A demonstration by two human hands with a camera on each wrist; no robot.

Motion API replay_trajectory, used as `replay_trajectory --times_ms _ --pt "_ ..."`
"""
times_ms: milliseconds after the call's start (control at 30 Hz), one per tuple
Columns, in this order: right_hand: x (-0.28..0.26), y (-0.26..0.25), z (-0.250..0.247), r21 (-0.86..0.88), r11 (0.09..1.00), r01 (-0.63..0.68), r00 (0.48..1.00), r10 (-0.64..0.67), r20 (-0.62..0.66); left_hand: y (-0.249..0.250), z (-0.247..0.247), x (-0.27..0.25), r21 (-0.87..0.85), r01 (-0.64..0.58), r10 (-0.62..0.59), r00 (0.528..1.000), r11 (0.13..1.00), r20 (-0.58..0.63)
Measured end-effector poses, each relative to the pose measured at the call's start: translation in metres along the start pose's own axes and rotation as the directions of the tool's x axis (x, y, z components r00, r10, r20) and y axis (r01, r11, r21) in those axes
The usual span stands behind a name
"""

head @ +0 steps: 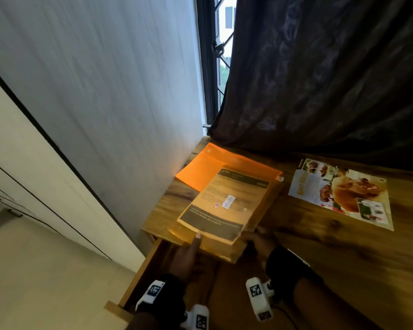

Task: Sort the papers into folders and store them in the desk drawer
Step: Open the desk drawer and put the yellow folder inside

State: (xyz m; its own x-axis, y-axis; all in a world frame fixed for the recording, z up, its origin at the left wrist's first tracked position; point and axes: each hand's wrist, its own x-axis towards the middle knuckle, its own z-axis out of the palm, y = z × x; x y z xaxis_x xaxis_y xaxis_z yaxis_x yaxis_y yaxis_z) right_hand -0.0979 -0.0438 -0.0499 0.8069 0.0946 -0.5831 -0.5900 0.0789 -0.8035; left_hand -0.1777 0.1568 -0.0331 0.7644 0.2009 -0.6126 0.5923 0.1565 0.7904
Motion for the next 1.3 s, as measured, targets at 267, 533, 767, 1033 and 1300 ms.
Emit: replay_trajectory --times_ms 267,533,767,1033,1300 --pt "-0.016 0.010 0.002 0.090 0.994 0.055 0.998 -0.053 -0.019 -0.023 -0.020 0.005 -0.256 -0.100 0.155 0.967 0.962 0.203" --pt "0.018 -0.035 -0.074 0.111 0.976 0.189 0.897 -0.126 -0.423 -0.016 -0.068 -0.002 -0.059 -0.169 0.179 0.926 0.984 0.331" --pt "-0.008 0.008 -0.085 -0.160 0.975 0.152 0.939 -0.193 -0.286 -0.018 -0.096 -0.015 0.148 -0.149 0.127 0.981 0.978 0.150" --pt "-0.117 0.062 -0.062 -0.116 0.992 0.041 0.988 -0.058 -0.144 -0.036 -0.118 -0.052 0.368 -0.284 0.369 0.911 0.885 -0.185" --pt "-0.207 0.141 -0.055 -0.023 0.999 -0.023 0.986 0.018 -0.169 -0.071 -0.156 -0.090 0.286 -0.280 0.302 0.953 0.916 -0.034"
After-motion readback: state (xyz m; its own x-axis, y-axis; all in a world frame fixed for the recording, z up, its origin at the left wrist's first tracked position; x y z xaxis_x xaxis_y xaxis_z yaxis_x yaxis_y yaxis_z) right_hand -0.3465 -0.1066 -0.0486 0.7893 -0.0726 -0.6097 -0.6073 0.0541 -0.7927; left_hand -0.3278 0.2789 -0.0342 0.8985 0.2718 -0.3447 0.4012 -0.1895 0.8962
